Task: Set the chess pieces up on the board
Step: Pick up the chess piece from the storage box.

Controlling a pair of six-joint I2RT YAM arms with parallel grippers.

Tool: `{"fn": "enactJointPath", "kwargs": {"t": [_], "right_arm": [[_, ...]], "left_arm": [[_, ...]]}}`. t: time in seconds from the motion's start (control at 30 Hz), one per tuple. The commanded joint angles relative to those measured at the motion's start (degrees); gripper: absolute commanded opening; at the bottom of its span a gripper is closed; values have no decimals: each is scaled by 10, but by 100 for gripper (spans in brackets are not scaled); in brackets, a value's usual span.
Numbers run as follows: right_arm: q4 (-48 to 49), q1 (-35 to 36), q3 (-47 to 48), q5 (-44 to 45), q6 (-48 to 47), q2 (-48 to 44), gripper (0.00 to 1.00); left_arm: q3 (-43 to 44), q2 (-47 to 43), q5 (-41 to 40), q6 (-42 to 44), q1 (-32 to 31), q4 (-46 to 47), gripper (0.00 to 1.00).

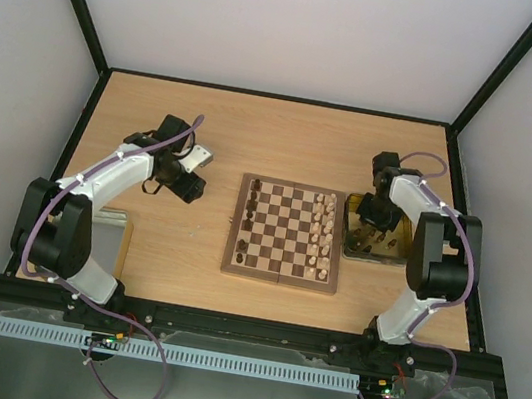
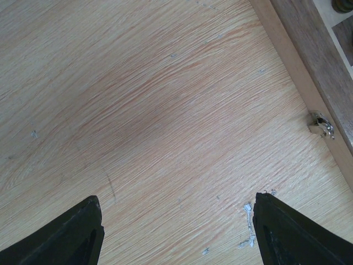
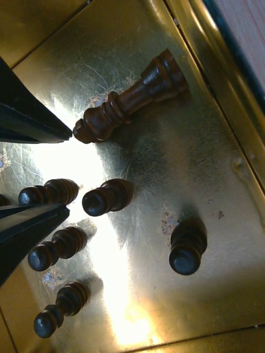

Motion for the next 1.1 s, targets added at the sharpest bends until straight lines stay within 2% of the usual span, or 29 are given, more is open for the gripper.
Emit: {"fn": "enactJointPath", "kwargs": {"t": [0.0,0.3,0.33,0.4,0.43,0.77,1.07], "right_arm": [[15,-1,10,-8,-5,14,29],[-5,-1,15,14,2,-19,32],[-3,-1,13,15,2,-22,34],[1,-1,11,16,1,-25,45],[5,-1,9,16,0,-28,47],[61,-2,-6,-7,-10,-29,43],[116,-1,-24,-32,-11,10,40]], "left_arm": [[-7,-17,1,-6,-3,-3,74],[-8,-14,0,-7,-5,-1,74],[-9,-13,0,-7,-4,-1,74],[-9,-10,0,-7,-6,0,74],[-8,-10,-1,-7,-6,0,74],[-9,-6,-3,-6,-7,-2,74],[-3,1,-7,-4,-10,-6,74]]}}
